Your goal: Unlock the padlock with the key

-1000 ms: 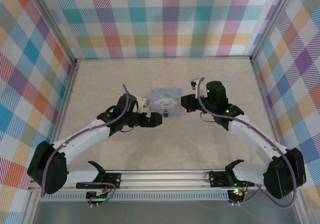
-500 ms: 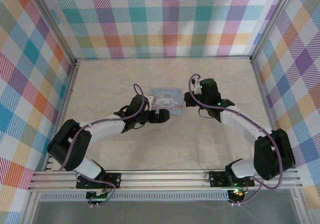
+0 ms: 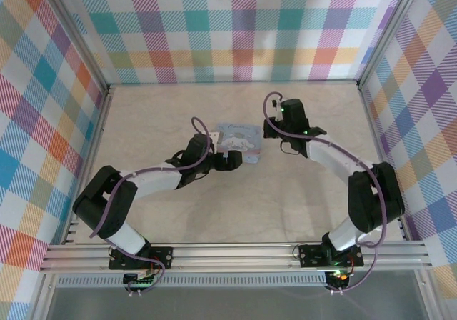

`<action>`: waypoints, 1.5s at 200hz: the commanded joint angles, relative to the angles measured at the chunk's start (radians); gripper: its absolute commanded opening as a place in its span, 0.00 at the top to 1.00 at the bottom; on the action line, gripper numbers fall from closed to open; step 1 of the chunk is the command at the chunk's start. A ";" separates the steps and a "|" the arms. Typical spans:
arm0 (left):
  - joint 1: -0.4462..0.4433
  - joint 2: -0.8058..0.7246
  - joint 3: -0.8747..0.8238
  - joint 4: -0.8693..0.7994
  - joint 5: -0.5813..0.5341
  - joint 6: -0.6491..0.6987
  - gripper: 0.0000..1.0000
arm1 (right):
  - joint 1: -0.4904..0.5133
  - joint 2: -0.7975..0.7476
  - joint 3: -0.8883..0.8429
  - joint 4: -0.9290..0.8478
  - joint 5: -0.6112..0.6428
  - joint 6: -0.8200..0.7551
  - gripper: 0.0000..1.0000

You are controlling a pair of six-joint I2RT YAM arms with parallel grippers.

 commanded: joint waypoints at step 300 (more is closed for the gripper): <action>-0.007 0.075 -0.127 0.308 0.095 0.096 0.00 | -0.020 0.370 0.412 -0.141 0.081 -0.127 1.00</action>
